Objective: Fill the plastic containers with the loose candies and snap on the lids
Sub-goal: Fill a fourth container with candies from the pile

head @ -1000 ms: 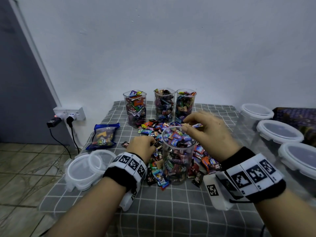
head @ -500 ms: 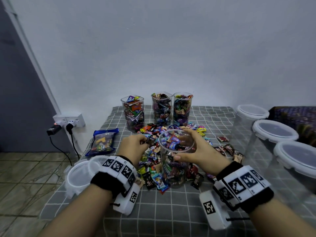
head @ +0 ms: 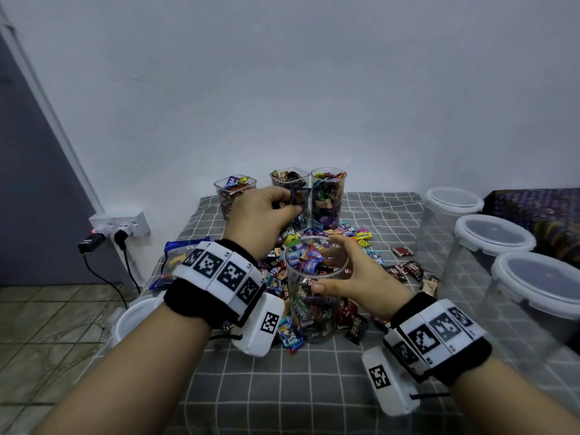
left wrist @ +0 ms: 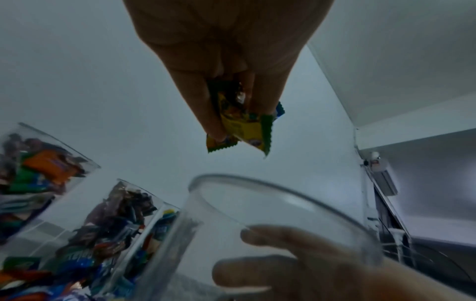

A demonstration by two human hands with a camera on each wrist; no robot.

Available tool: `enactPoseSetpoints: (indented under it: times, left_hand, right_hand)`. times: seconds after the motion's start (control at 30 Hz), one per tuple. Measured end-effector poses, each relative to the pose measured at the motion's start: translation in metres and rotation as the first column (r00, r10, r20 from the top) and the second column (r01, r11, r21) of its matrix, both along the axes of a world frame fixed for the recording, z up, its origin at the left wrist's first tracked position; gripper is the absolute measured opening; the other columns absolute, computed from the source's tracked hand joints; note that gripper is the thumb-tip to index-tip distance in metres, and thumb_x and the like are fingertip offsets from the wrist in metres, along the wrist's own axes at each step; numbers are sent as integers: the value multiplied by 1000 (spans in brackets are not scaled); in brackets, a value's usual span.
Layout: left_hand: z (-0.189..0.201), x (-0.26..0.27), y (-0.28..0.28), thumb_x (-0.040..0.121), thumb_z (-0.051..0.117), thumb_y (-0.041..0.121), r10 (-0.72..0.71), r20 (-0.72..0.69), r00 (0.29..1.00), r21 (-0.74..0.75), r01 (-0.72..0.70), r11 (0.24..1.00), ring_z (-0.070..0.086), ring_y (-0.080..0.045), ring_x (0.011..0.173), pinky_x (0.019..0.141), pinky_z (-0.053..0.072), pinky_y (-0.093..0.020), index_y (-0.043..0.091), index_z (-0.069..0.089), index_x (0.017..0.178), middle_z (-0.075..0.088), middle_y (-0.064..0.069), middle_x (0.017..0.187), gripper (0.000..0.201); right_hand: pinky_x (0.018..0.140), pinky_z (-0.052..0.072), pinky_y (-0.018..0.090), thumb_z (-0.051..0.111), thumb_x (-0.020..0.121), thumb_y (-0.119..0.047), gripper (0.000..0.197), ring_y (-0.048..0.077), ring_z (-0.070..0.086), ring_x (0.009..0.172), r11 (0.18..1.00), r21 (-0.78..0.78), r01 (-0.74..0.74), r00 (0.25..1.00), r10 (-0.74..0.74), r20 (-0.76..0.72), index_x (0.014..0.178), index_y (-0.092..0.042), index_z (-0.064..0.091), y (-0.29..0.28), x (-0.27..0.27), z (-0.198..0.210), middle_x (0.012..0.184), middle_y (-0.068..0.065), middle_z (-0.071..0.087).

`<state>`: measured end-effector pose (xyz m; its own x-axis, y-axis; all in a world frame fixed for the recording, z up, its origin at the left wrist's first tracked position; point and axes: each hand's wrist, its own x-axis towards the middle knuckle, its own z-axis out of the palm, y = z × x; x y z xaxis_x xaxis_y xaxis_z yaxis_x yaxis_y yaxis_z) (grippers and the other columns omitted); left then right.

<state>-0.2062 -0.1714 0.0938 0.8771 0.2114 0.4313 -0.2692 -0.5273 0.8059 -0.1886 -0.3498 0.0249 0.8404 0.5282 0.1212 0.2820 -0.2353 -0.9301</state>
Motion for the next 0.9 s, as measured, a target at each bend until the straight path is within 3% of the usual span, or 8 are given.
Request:
enactPoseSetpoints:
  times: [0.1, 0.2, 0.33, 0.4, 0.5, 0.63, 0.77, 0.9]
  left_hand:
    - [-5, 2, -10, 82, 68, 10, -56, -19, 998, 90, 57, 994, 59, -12, 70, 74, 51, -30, 15, 74, 91, 63, 9, 70, 12]
    - [-13, 1, -16, 83, 66, 8, -96, -37, 995, 146, 101, 984, 62, -11, 76, 78, 52, -30, 11, 74, 95, 68, 3, 79, 15]
    - [-20, -1, -19, 82, 65, 6, -137, -66, 988, 203, 148, 968, 64, -14, 81, 77, 52, -29, 15, 74, 95, 71, -1, 83, 19]
    - [-22, -1, -18, 81, 64, 4, -157, -79, 984, 201, 170, 965, 65, -12, 84, 79, 51, -28, 18, 75, 95, 72, 2, 86, 22]
    - [-24, -2, -18, 81, 64, 6, -179, -91, 980, 192, 193, 962, 65, -10, 94, 88, 51, -30, 21, 75, 96, 72, 4, 97, 24]
    - [-24, -1, -17, 81, 63, 5, -192, -63, 979, 177, 201, 964, 59, -4, 109, 99, 46, -29, 19, 74, 99, 67, 7, 114, 25]
    - [-25, -1, -16, 84, 61, 3, -254, -71, 965, 88, 259, 962, 57, -2, 112, 95, 48, -30, 30, 71, 92, 62, 12, 113, 30]
    - [-24, -3, -14, 88, 57, 3, -257, -32, 966, -1, 257, 966, 64, -6, 95, 72, 50, -20, 30, 69, 87, 64, 10, 114, 30]
  right_hand:
    - [97, 47, 27, 78, 51, -42, 90, -4, 54, 109, 1000, 1, 12, 1000, -12, 7, 128, -29, 34, 0, 0, 0, 117, -17, 53]
    - [92, 46, 17, 79, 54, -38, 87, -6, 55, 105, 1000, -5, 15, 1000, -15, 10, 127, -29, 34, 0, 0, 0, 115, -16, 55]
    - [85, 44, 7, 82, 64, -23, 80, -9, 57, 101, 1000, 11, 13, 1000, -13, 14, 128, -27, 35, 0, 1, -1, 113, -17, 56]
    - [89, 46, 10, 83, 63, -24, 80, -6, 58, 101, 1000, 14, 12, 1000, -13, 17, 128, -25, 36, 0, 2, -2, 113, -13, 59]
    - [92, 50, 24, 81, 59, -28, 76, 5, 64, 102, 999, 47, 4, 1000, -4, 1, 123, -27, 41, 0, 2, -4, 113, -4, 64]
    - [86, 44, 9, 83, 65, -25, 75, -8, 58, 99, 1000, -4, 18, 999, -17, 33, 123, -33, 37, -1, 3, -4, 111, -14, 60]
    - [100, 43, 26, 84, 51, -51, 94, 3, 55, 113, 998, -38, 41, 998, -39, 50, 129, -33, 35, 0, 4, -6, 119, -12, 57]
    - [97, 42, 20, 79, 51, -46, 89, 3, 55, 112, 998, -46, 36, 999, -35, 34, 127, -34, 34, 0, 2, -4, 115, -17, 56]
